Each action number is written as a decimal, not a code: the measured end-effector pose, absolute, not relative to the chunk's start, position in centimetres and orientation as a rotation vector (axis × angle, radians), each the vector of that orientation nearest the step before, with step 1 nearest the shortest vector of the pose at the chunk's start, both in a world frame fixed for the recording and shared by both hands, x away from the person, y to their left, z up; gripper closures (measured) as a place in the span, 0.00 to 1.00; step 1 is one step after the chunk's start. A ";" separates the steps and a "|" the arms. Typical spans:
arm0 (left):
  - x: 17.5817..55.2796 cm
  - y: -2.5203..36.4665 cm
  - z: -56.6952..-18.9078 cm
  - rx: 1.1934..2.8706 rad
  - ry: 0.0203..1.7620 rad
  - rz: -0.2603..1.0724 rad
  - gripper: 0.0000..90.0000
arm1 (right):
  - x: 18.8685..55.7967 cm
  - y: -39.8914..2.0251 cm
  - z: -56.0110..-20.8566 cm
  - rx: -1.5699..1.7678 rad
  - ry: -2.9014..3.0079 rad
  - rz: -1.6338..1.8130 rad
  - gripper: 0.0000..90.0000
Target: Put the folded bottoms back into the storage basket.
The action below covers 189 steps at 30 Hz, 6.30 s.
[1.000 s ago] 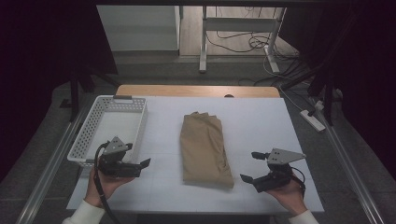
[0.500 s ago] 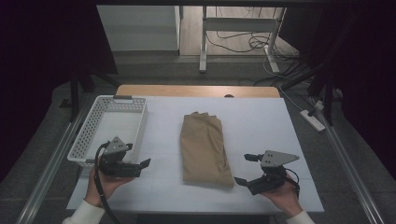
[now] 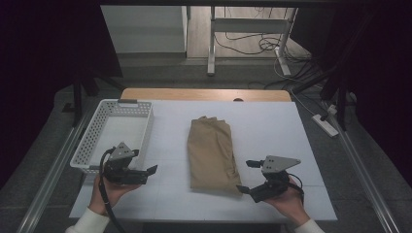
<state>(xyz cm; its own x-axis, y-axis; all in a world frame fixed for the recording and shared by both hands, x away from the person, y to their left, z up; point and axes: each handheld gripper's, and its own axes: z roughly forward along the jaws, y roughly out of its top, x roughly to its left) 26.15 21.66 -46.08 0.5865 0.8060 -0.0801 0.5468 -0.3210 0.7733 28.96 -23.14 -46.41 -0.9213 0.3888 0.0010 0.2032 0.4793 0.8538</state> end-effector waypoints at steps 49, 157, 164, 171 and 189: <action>26.3 21.2 -46.1 2.025 1.061 0.407 0.13 | 30.0 -15.2 -49.9 0.306 2.802 1.051 0.14; 27.6 18.4 -45.8 2.049 1.017 0.353 0.12 | 28.2 -17.3 -49.2 0.295 2.846 1.084 0.87; 29.0 16.4 -46.1 2.056 0.997 0.315 0.12 | 28.2 -17.3 -49.3 0.286 2.844 1.080 0.87; 30.7 14.9 -46.3 2.072 0.988 0.296 0.12 | 28.2 -17.3 -49.4 0.284 2.846 1.078 0.87; 35.4 12.7 -47.3 2.084 1.014 0.285 0.12 | 28.3 -17.3 -49.5 0.283 2.851 1.075 0.87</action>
